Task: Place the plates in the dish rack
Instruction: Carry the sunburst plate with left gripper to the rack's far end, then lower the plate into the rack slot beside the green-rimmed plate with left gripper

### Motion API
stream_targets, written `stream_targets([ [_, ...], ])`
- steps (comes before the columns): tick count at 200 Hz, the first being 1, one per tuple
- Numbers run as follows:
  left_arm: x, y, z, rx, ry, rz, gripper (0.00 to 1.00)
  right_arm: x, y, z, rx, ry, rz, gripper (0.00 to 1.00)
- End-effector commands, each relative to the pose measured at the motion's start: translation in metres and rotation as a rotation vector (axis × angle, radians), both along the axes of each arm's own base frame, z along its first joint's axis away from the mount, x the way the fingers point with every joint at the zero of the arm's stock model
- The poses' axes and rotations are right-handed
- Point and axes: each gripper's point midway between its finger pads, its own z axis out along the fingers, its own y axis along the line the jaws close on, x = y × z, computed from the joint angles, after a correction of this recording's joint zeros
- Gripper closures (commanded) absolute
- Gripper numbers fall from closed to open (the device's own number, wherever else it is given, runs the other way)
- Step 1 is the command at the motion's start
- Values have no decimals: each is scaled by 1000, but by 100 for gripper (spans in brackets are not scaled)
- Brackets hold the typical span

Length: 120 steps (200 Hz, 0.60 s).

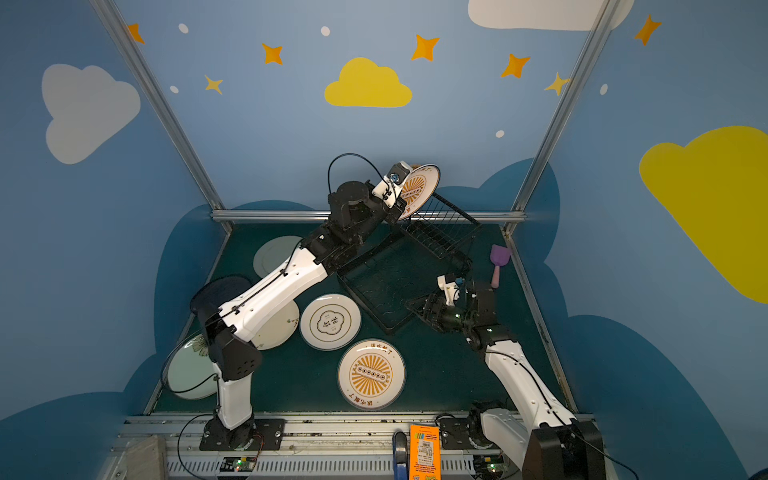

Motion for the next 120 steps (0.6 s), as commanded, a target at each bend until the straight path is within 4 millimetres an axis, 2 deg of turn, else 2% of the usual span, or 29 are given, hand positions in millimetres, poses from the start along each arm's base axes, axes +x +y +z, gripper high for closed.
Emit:
stream_targets([
  [1, 8, 2, 35, 11, -163, 89, 96, -8, 6, 1, 7, -20, 46, 13],
  [54, 41, -22, 13, 60, -217, 146, 96, -13, 12, 1, 8, -16, 82, 13],
  [86, 55, -23, -6, 92, -212, 162, 96, -17, 12, -1, 5, -5, 92, 13],
  [120, 65, -23, -16, 110, -223, 176, 96, -21, 12, -3, -3, 2, 100, 13],
])
